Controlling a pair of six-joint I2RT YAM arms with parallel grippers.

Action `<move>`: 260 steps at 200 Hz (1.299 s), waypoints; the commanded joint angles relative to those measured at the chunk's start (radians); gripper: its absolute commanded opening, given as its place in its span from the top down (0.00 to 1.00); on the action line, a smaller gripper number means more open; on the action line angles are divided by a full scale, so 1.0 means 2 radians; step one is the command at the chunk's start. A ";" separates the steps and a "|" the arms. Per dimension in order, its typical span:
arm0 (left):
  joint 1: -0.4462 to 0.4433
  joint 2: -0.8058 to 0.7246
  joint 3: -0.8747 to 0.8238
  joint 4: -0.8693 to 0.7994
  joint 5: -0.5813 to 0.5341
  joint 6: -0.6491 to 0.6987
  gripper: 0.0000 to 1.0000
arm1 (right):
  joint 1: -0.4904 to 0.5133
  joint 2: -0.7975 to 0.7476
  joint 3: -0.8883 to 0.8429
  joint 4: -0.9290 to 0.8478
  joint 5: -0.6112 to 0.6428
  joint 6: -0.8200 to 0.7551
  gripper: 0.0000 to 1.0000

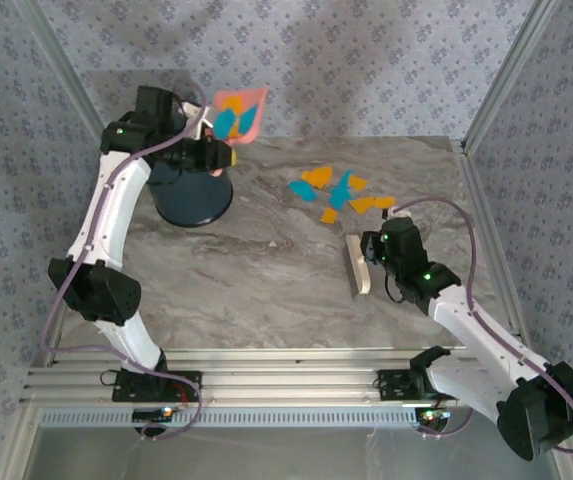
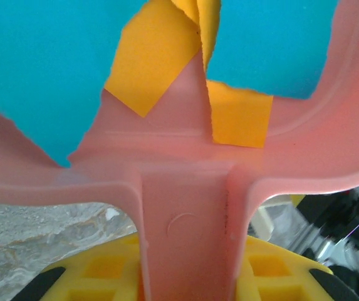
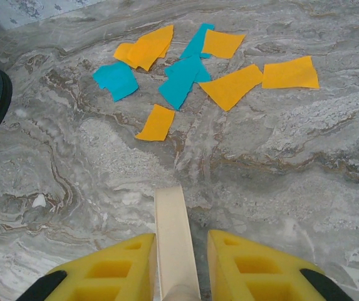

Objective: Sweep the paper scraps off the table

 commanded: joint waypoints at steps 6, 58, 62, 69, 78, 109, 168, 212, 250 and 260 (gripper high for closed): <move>0.027 0.020 0.016 0.044 0.069 -0.065 1.00 | -0.002 0.005 0.009 -0.007 -0.006 0.008 1.00; 0.063 0.044 0.003 0.133 0.152 -0.171 1.00 | 0.000 0.006 0.011 -0.010 -0.006 0.010 1.00; 0.064 0.044 0.000 0.145 0.159 -0.182 1.00 | -0.001 0.006 0.011 -0.010 -0.006 0.010 1.00; 0.066 0.046 -0.001 0.158 0.164 -0.196 1.00 | -0.001 0.006 0.009 -0.010 -0.006 0.010 1.00; 0.068 0.048 -0.001 0.169 0.163 -0.210 1.00 | 0.000 0.006 0.010 -0.011 -0.007 0.010 1.00; 0.082 0.049 -0.027 0.233 0.165 -0.283 1.00 | 0.001 0.005 0.012 -0.014 -0.007 0.012 1.00; 0.091 0.020 -0.133 0.447 0.171 -0.456 1.00 | 0.001 0.007 0.013 -0.017 -0.006 0.012 1.00; 0.097 0.012 -0.197 0.605 0.147 -0.591 1.00 | 0.003 0.008 0.012 -0.018 -0.005 0.013 1.00; 0.097 0.007 -0.223 0.682 0.133 -0.654 1.00 | 0.002 0.008 0.009 -0.020 -0.004 0.012 1.00; 0.097 0.005 -0.228 0.693 0.130 -0.663 1.00 | 0.002 0.008 0.009 -0.021 -0.003 0.012 1.00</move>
